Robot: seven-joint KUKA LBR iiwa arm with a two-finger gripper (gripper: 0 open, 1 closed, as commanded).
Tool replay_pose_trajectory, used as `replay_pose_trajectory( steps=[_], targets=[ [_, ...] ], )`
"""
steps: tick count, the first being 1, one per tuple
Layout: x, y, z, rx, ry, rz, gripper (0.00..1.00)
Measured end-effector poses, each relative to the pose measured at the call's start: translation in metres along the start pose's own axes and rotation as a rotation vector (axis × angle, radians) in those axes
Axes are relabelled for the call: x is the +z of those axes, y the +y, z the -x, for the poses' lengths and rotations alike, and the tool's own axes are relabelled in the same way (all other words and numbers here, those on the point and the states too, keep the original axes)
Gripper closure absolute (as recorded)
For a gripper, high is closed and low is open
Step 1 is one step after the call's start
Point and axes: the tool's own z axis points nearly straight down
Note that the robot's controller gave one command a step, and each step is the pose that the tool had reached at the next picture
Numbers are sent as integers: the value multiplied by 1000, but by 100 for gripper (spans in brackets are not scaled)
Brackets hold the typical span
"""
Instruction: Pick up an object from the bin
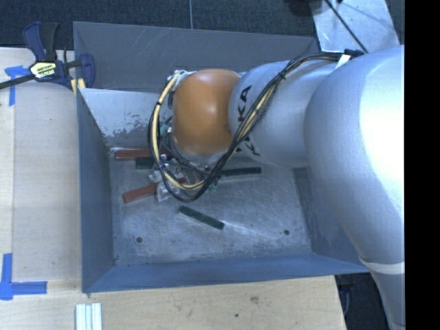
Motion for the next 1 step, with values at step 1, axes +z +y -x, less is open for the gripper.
replay_pose_trajectory(
  steps=[1],
  targets=[
    [0, 0, 0, 0, 0, 0, 100]
  ],
)
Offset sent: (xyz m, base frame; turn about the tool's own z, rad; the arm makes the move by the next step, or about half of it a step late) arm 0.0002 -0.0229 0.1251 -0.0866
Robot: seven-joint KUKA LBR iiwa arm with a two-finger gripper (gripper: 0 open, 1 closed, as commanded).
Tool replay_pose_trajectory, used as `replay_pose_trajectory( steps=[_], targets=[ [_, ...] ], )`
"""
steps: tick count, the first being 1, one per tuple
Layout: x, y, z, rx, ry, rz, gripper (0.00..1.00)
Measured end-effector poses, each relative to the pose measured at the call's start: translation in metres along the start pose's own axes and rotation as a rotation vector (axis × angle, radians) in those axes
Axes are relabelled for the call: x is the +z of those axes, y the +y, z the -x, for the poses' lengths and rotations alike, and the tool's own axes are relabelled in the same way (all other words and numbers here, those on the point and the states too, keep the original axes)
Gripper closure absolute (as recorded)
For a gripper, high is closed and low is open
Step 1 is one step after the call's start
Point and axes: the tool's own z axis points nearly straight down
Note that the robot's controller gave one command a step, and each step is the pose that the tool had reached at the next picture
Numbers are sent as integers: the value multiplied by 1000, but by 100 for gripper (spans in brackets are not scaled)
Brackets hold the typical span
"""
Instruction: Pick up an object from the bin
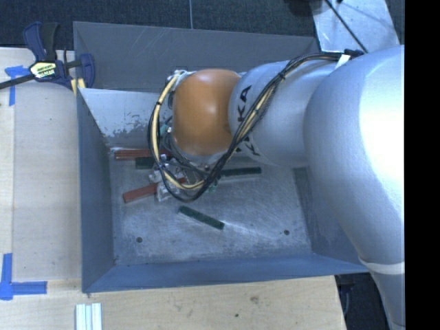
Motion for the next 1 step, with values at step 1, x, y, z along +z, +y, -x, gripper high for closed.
replay_pose_trajectory(
  steps=[1],
  targets=[
    [-126, -23, -2, -84, 22, 0, 100]
  ],
)
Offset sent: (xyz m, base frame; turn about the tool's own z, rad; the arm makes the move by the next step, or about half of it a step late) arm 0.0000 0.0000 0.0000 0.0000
